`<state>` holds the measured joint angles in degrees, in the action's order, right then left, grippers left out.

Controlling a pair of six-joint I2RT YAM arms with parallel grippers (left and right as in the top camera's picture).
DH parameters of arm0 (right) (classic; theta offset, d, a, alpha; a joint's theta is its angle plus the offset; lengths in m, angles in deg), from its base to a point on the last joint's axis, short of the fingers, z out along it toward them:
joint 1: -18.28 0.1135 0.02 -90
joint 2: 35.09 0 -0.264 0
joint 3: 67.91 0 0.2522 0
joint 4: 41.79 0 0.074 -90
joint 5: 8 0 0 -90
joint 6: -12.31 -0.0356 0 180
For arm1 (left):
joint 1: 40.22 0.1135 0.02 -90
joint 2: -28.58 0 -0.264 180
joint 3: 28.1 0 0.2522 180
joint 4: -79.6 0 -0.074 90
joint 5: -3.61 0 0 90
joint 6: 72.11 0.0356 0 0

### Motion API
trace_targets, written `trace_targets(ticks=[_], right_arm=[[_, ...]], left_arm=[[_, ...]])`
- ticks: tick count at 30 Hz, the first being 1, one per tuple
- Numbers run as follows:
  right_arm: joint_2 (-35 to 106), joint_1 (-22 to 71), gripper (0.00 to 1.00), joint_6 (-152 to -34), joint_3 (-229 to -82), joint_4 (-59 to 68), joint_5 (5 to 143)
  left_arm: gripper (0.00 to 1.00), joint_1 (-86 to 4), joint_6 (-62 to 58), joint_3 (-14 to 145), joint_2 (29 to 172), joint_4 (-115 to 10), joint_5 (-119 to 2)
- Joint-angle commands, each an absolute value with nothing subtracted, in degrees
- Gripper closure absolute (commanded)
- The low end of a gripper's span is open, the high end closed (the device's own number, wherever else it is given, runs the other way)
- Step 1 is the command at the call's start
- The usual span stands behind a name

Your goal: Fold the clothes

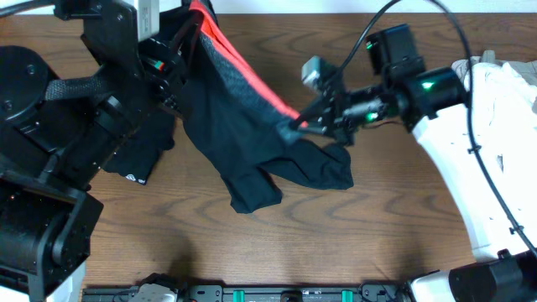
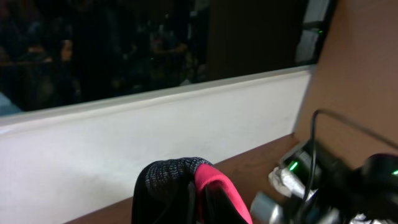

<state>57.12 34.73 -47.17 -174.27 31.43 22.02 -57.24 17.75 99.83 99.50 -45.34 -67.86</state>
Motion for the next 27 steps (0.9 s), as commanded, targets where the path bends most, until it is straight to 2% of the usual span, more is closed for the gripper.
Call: trace_targets(ticks=[1, 10, 18, 27], right_arm=[[54.69, 29.03, 0.99, -60.94, -179.95, 29.07, 32.75], [53.07, 19.71, 0.99, -68.48, -196.94, 20.63, 36.16], [52.75, 19.41, 0.99, -70.53, -206.36, 17.4, 39.52], [50.84, 19.47, 0.99, -72.94, -208.11, 20.57, 39.55]], left_arm=[[0.94, -56.99, 18.27, 101.47, 98.58, -45.67, -71.36], [0.94, -56.99, 18.32, 101.47, 98.54, -44.36, -72.12], [0.94, -56.99, 19.21, 101.47, 98.34, -42.79, -72.15], [0.93, -56.99, 19.39, 101.47, 96.98, -42.44, -72.12]])
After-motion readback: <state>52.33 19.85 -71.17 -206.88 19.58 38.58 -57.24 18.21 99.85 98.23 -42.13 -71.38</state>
